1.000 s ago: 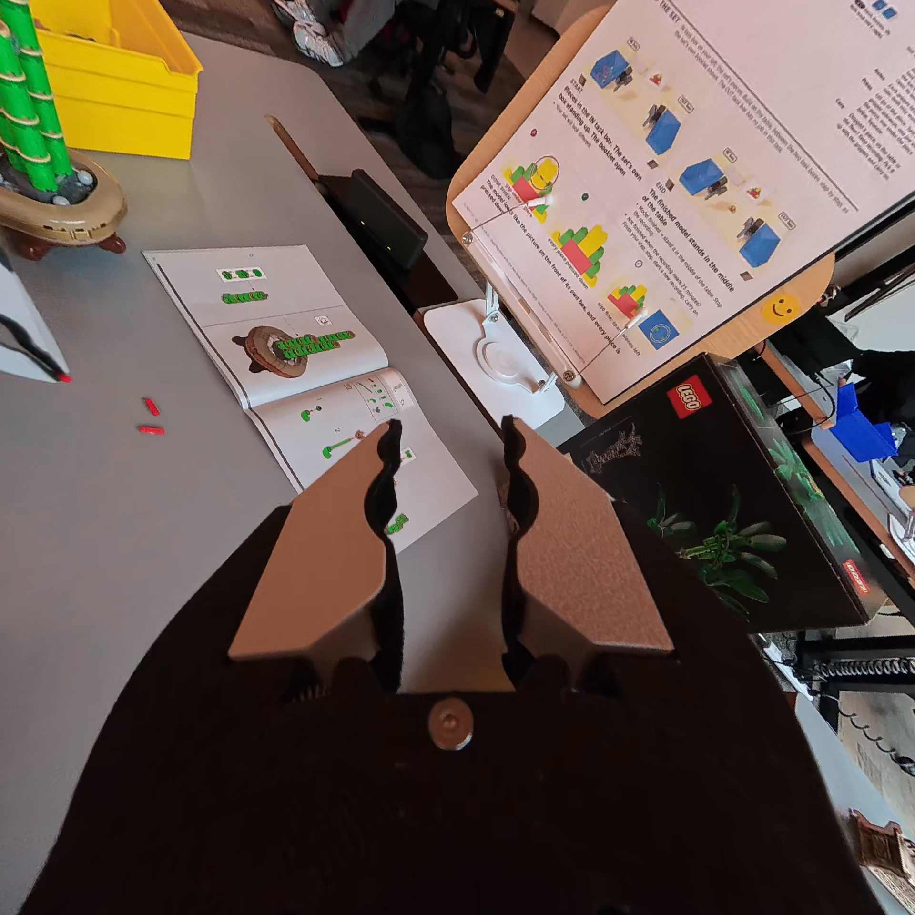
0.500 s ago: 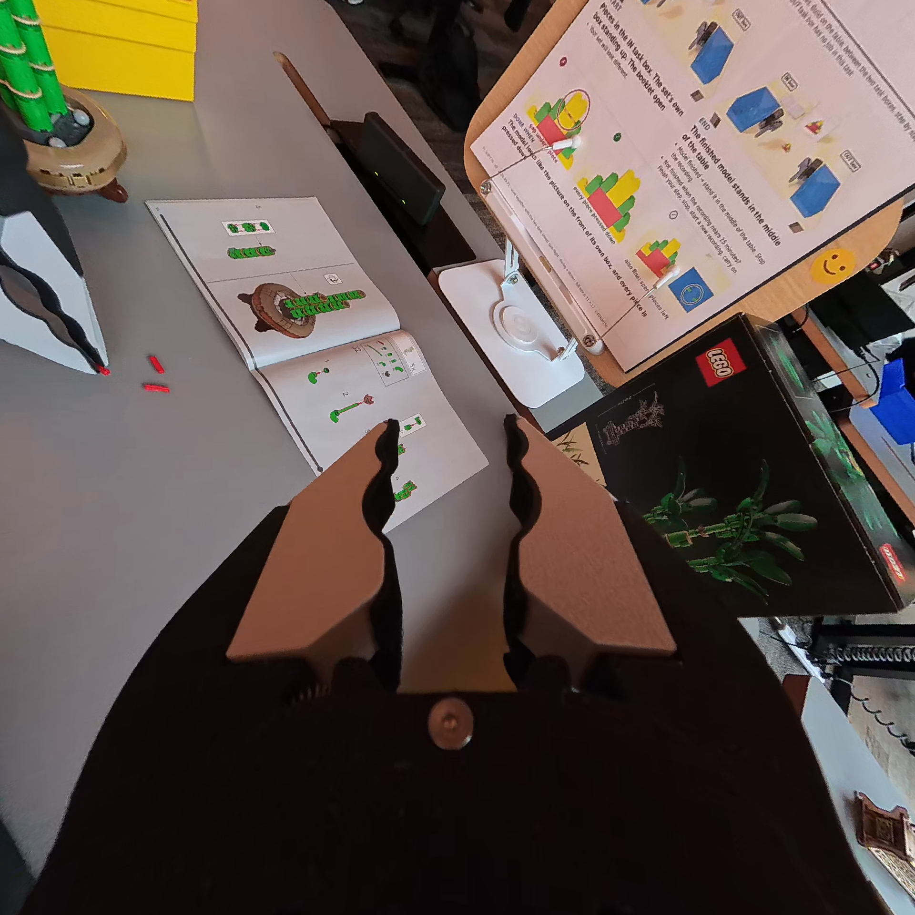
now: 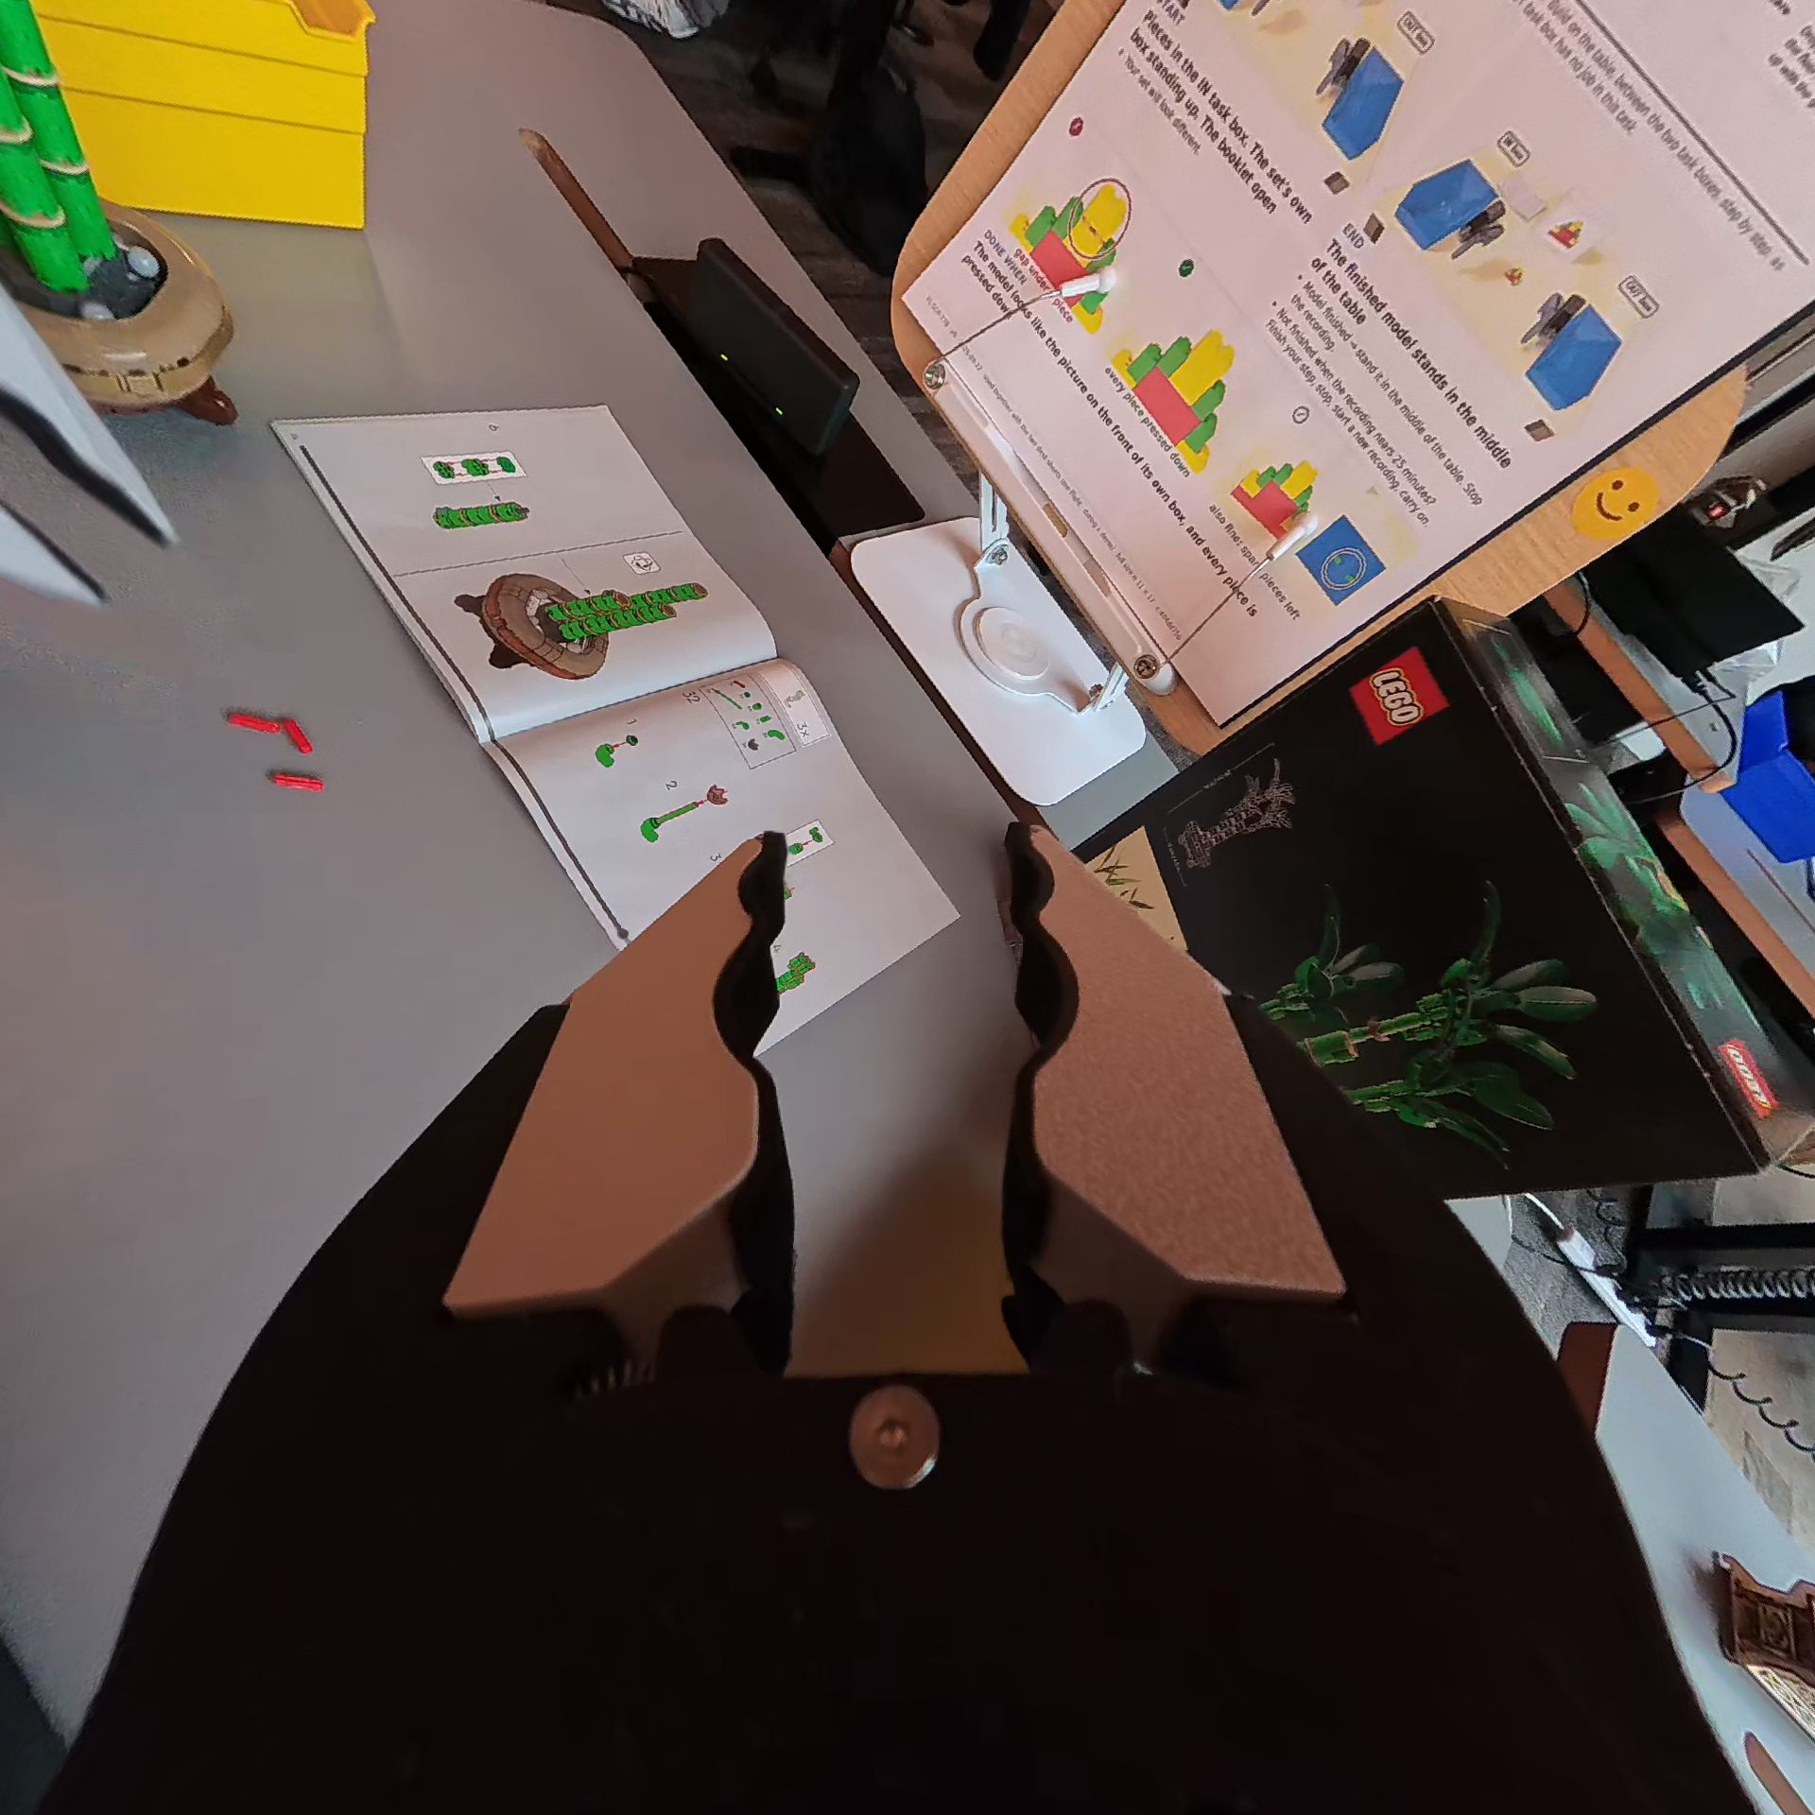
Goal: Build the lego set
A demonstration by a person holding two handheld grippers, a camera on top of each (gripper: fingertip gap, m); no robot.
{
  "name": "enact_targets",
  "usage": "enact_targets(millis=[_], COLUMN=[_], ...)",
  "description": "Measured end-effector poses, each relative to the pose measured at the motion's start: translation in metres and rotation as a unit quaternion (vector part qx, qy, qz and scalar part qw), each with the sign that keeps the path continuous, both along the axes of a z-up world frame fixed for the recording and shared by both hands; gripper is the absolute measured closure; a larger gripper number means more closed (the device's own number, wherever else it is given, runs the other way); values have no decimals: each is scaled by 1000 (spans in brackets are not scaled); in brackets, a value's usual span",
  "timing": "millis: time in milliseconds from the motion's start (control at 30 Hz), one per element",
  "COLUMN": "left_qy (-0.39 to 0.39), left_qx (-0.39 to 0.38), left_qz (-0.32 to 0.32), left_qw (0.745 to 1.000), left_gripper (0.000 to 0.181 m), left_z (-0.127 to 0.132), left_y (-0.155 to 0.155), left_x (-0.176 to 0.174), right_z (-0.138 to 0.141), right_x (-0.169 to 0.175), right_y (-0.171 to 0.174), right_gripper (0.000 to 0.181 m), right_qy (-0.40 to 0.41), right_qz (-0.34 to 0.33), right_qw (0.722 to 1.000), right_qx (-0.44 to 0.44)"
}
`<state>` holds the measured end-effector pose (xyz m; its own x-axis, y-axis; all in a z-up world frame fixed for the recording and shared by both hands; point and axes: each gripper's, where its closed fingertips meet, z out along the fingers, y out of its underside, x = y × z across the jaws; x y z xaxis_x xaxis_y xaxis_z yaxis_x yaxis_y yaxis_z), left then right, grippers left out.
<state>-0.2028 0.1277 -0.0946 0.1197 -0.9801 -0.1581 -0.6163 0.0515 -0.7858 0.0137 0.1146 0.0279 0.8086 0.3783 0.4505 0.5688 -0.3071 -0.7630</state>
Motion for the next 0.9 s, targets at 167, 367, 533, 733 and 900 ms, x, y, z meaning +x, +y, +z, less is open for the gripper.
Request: enact_targets(millis=[167, 367, 533, 733, 900], left_qy=[-234, -338, -354, -369, -321], left_qx=[100, 178, 193, 148, 153], left_qz=[67, 129, 184, 200, 222], left_qw=[965, 915, 896, 895, 908], left_gripper=[155, 147, 147, 150, 149], left_z=[174, 290, 294, 277, 260], left_y=[15, 16, 25, 57, 79], left_x=[-37, -89, -125, -136, -143], right_z=[7, 28, 50, 57, 50], right_x=[2, 5, 1, 1, 0], right_y=[3, 6, 6, 12, 20], right_gripper=[136, 132, 134, 138, 137], right_qy=[10, 27, 67, 47, 25], right_qz=[-8, -31, -32, -46, -57], right_qw=[1000, 997, 990, 986, 987], right_qx=[18, 70, 122, 154, 150])
